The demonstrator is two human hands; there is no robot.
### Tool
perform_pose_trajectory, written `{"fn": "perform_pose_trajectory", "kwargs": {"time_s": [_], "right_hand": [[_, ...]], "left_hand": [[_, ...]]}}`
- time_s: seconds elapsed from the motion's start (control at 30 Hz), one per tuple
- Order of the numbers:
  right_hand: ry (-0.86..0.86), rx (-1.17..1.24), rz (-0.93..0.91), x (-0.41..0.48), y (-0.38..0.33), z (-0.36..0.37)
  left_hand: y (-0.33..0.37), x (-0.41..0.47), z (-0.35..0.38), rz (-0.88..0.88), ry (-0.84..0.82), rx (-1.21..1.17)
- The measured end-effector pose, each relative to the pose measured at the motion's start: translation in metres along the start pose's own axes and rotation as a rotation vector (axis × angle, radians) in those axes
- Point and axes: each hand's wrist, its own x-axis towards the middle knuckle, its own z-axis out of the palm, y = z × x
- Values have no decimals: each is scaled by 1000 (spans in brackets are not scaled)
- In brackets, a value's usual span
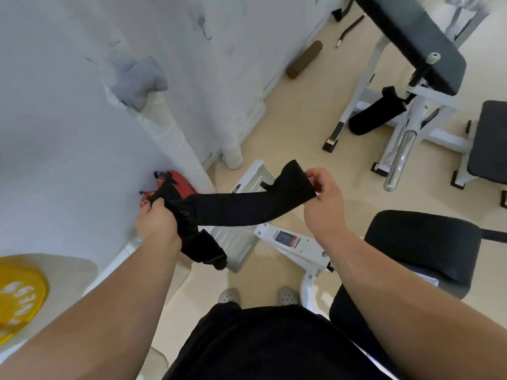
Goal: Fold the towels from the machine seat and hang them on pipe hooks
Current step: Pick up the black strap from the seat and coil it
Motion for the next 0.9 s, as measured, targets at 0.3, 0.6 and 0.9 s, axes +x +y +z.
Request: {"fn": "perform_pose_trajectory", "kwargs": {"time_s": [0.3, 0.6, 0.9], "right_hand": [[-210, -58, -161, -4, -35, 46], [-444, -376, -967, -56, -68, 136], [-611, -550, -1084, -91, -81, 189]], "left_hand": [[12, 29, -87, -47, 211, -191], [29, -2, -72, 152, -438, 70], [43, 22, -104, 20, -761, -38]]}}
